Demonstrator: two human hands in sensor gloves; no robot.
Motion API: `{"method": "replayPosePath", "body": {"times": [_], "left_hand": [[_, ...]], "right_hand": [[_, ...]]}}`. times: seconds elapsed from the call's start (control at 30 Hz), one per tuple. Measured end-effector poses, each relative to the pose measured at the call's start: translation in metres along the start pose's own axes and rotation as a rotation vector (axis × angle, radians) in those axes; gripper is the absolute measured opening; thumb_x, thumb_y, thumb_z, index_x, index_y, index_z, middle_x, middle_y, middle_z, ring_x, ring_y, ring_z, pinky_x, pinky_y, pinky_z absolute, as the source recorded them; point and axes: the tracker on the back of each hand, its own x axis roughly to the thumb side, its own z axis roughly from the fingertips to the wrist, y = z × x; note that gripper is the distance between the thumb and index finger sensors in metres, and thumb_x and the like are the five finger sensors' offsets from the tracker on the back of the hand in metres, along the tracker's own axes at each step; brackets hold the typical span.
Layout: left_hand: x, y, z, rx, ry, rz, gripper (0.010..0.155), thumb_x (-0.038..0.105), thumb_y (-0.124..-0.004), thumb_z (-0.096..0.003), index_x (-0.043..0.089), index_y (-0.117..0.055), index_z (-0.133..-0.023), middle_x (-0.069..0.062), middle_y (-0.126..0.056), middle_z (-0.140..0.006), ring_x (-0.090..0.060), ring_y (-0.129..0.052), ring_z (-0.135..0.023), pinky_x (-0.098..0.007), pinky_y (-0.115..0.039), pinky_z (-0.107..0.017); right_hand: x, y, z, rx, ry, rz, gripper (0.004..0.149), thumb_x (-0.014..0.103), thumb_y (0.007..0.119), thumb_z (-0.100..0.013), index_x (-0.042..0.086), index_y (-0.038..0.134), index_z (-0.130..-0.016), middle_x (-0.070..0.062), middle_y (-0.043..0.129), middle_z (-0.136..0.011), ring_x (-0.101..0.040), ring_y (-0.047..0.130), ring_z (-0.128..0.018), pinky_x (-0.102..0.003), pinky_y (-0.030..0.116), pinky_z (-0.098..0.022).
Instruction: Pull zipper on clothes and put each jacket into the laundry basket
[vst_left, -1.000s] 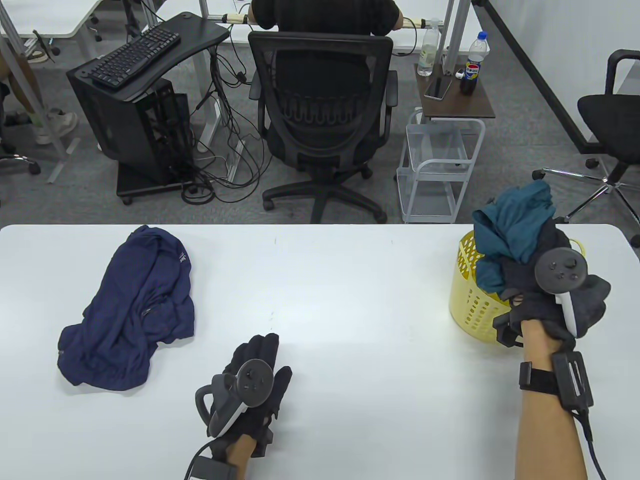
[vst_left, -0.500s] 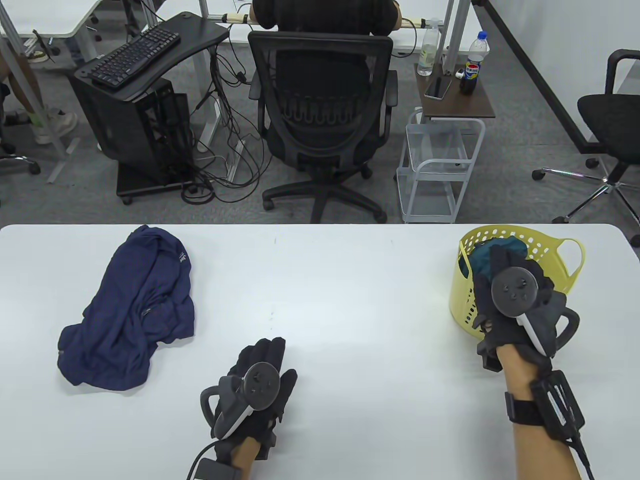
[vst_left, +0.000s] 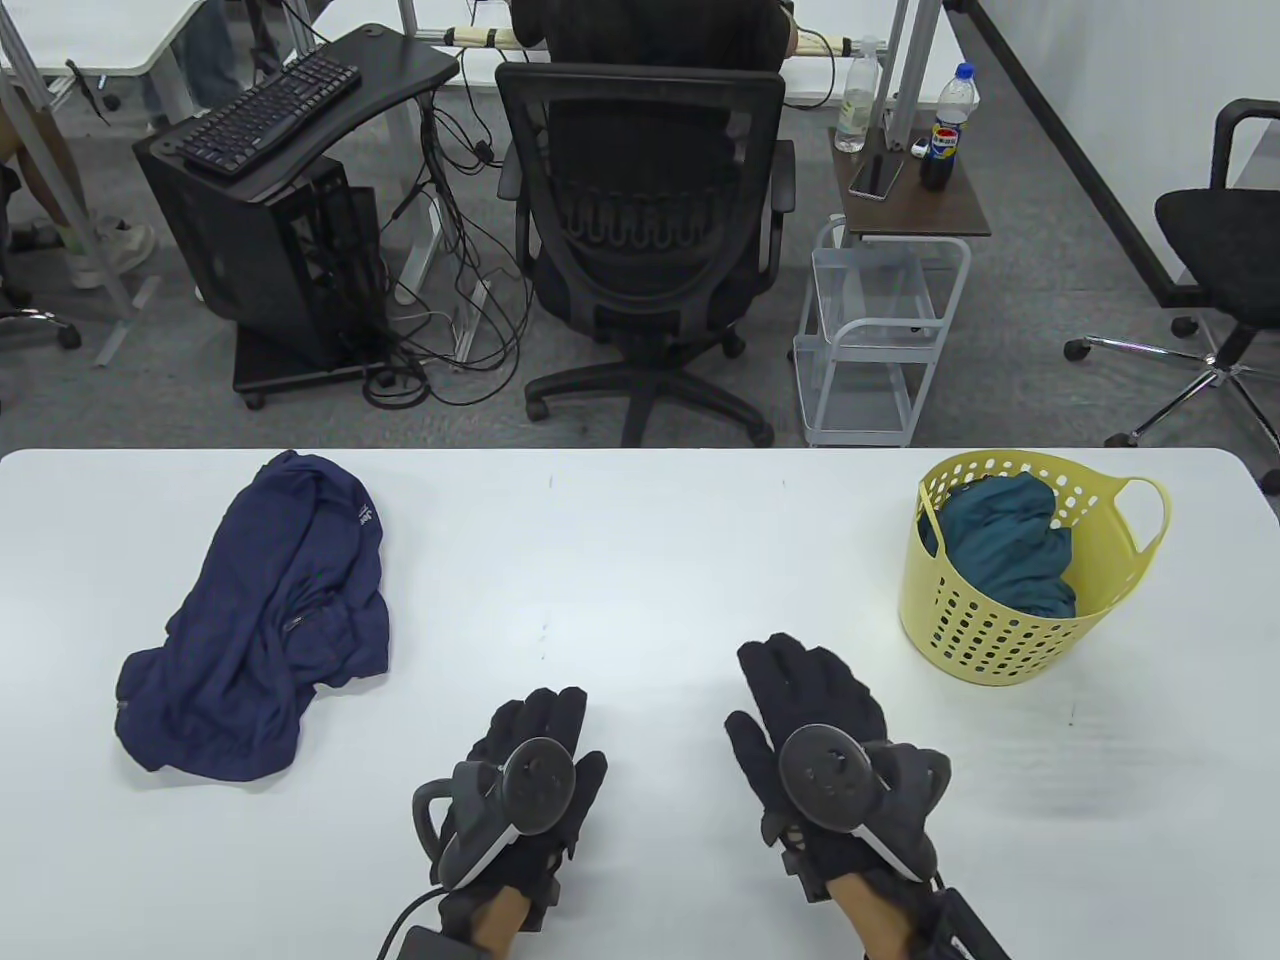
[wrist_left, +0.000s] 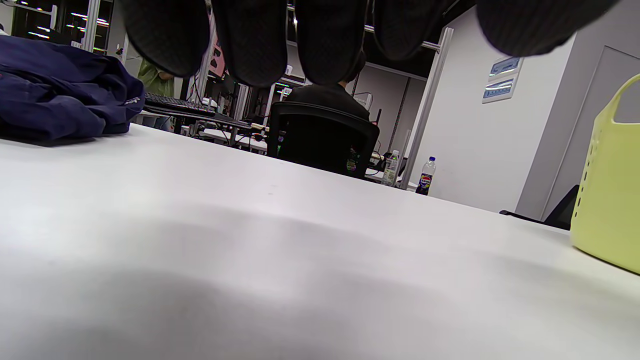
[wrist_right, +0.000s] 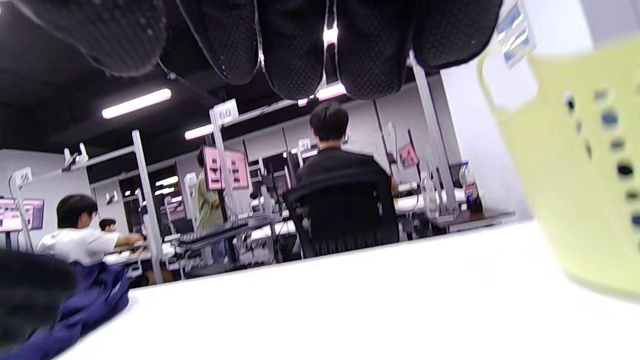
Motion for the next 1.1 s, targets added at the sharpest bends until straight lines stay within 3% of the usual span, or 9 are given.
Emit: {"method": "replayPosePath", "body": {"times": [0.1,0.23,0.57,0.73,0.8,0.9,1.1], "left_hand": [[0.002,-0.001,0.0,-0.004,-0.007,0.0,0.069,0.061,-0.071,-0.0386,0.035,-0.058,-0.101,-0.002,-0.067,-0.109,-0.038,-0.075,-0.096,-0.057,-0.068,-0.063],[0.003,-0.003,0.0,-0.016,-0.011,-0.014,0.069,0.061,-0.071,-0.0385,0.036,-0.058,-0.101,-0.002,-0.068,-0.109,-0.038,-0.075,-0.096,-0.057,-0.068,-0.063],[0.006,-0.003,-0.008,-0.028,0.015,-0.06,0.068,0.061,-0.07,-0.0386,0.037,-0.059,-0.101,0.001,-0.069,-0.109,-0.036,-0.076,-0.096,-0.056,-0.068,-0.064],[-0.004,-0.002,-0.028,-0.054,0.091,-0.126,0.067,0.063,-0.069,-0.0384,0.042,-0.058,-0.101,0.006,-0.072,-0.109,-0.031,-0.081,-0.096,-0.054,-0.07,-0.065],[-0.013,-0.004,-0.038,-0.099,0.163,-0.159,0.068,0.064,-0.069,-0.0383,0.044,-0.056,-0.101,0.008,-0.07,-0.11,-0.03,-0.079,-0.097,-0.054,-0.068,-0.066],[-0.032,-0.007,-0.055,-0.198,0.281,-0.224,0.073,0.068,-0.067,-0.0377,0.048,-0.044,-0.104,0.008,-0.054,-0.117,-0.032,-0.06,-0.107,-0.056,-0.061,-0.071],[-0.093,0.015,-0.099,-0.174,0.489,-0.283,0.08,0.071,-0.069,-0.036,0.048,-0.035,-0.105,0.006,-0.042,-0.119,-0.034,-0.047,-0.11,-0.057,-0.055,-0.072]], "right_hand": [[-0.004,0.031,0.004,0.075,0.0,0.005,0.064,0.062,0.068,-0.049,0.035,0.059,-0.107,0.003,0.064,-0.117,-0.044,0.064,-0.102,-0.062,0.058,-0.07],[-0.01,0.053,0.007,0.145,-0.001,0.026,0.067,0.066,0.064,-0.048,0.036,0.058,-0.108,0.004,0.062,-0.118,-0.046,0.056,-0.106,-0.066,0.052,-0.071],[-0.028,0.058,0.019,0.149,0.004,0.037,0.069,0.069,0.062,-0.047,0.036,0.057,-0.108,0.005,0.061,-0.119,-0.046,0.052,-0.107,-0.068,0.048,-0.071],[-0.036,0.06,0.018,0.147,0.027,0.018,0.068,0.067,0.064,-0.047,0.035,0.058,-0.108,0.005,0.062,-0.118,-0.046,0.053,-0.107,-0.068,0.048,-0.071],[-0.038,0.063,0.018,0.159,0.029,0.017,0.068,0.067,0.064,-0.048,0.035,0.058,-0.108,0.005,0.062,-0.118,-0.046,0.054,-0.107,-0.068,0.049,-0.071],[-0.04,0.065,0.018,0.168,0.033,0.02,0.068,0.066,0.065,-0.048,0.035,0.058,-0.107,0.004,0.063,-0.117,-0.046,0.054,-0.107,-0.068,0.049,-0.071],[-0.039,0.066,0.017,0.175,0.038,0.021,0.068,0.066,0.066,-0.047,0.034,0.058,-0.107,0.004,0.063,-0.117,-0.046,0.054,-0.106,-0.068,0.049,-0.071]]}}
